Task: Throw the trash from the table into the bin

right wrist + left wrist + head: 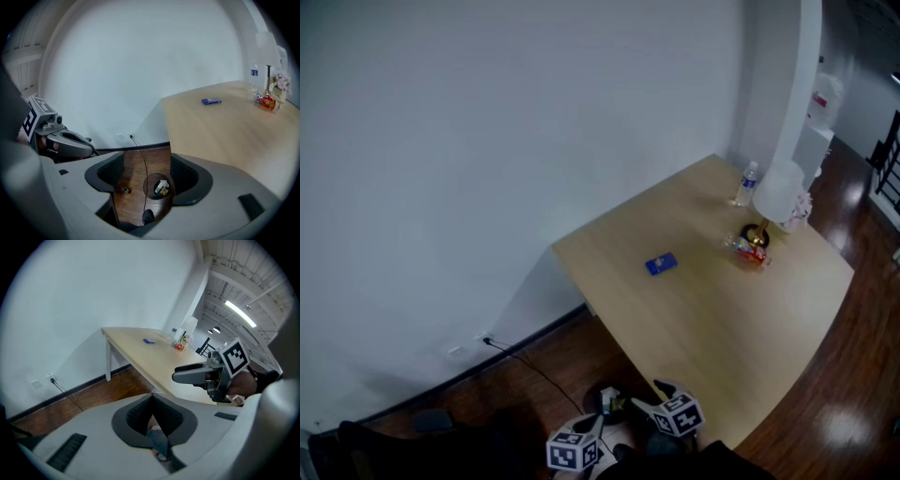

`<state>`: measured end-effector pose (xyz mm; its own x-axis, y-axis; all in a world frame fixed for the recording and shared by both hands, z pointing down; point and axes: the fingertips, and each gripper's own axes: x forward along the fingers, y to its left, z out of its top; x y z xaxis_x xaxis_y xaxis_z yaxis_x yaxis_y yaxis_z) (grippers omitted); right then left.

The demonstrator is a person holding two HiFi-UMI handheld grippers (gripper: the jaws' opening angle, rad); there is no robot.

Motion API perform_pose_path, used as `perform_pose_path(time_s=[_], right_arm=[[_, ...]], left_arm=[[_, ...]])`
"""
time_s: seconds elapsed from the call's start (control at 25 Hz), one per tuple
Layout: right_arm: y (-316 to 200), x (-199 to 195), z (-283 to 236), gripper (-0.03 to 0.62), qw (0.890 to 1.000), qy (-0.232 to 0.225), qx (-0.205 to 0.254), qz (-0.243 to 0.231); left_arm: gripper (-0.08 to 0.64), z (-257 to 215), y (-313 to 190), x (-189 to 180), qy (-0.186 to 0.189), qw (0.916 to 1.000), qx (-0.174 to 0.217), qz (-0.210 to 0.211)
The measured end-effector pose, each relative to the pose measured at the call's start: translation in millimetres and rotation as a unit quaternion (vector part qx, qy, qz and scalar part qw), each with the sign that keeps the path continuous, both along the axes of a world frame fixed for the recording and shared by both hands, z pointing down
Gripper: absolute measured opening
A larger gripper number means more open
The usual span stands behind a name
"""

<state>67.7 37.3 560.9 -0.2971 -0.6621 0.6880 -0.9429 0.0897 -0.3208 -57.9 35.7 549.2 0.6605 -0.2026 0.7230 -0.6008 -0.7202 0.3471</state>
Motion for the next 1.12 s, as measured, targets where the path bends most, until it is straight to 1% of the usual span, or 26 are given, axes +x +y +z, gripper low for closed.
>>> perform_pose_path(time_s=[0.12, 0.24, 0.36, 0.52, 0.68, 0.72, 0.84, 0.88, 1.04, 1.12], right_arm=[[-8.5, 29.0, 6.5, 0.319, 1.0, 0.004, 0.001, 0.021], [-28.6, 69.2, 15.2, 0.319, 0.999, 0.015, 0.004, 0.042], [-63.9, 117.5, 22.2, 0.319, 0.997, 0.027, 0.013, 0.07], [-120.6, 185.2, 23.5, 0.319, 0.991, 0.061, 0.031, 0.114], [-176.1, 235.1, 22.7, 0.319, 0.984, 0.081, 0.05, 0.152], [-188.5, 243.9, 25.3, 0.346, 0.983, 0.084, 0.051, 0.158], [-221.6, 269.2, 38.5, 0.456, 0.979, 0.095, 0.045, 0.177], [-231.4, 277.1, 42.6, 0.481, 0.977, 0.1, 0.041, 0.182], [-268.8, 296.2, 60.8, 0.554, 0.978, 0.112, 0.024, 0.177], [-283.8, 299.5, 69.8, 0.569, 0.979, 0.115, 0.01, 0.169]], left_arm=[[0.006, -1.1, -5.4, 13.9, -0.01, 0.9999, -0.003, 0.01], [0.006, -1.5, -14.3, 26.9, -0.021, 0.9996, -0.008, 0.017], [0.006, 0.0, -29.7, 37.1, -0.032, 0.9992, -0.013, 0.022], [0.006, 2.2, -48.8, 53.8, -0.049, 0.9982, -0.017, 0.03], [0.006, 0.3, -59.5, 66.8, -0.061, 0.9972, -0.021, 0.036], [0.006, 1.3, -60.0, 67.8, -0.065, 0.9969, -0.022, 0.037], [0.006, 4.5, -61.3, 70.2, -0.077, 0.9961, -0.026, 0.033], [0.006, 5.7, -62.0, 71.1, -0.08, 0.9959, -0.029, 0.03], [0.006, 12.9, -67.8, 70.0, -0.089, 0.9951, -0.038, 0.016], [0.006, 17.1, -70.8, 67.7, -0.091, 0.9948, -0.046, 0.007]])
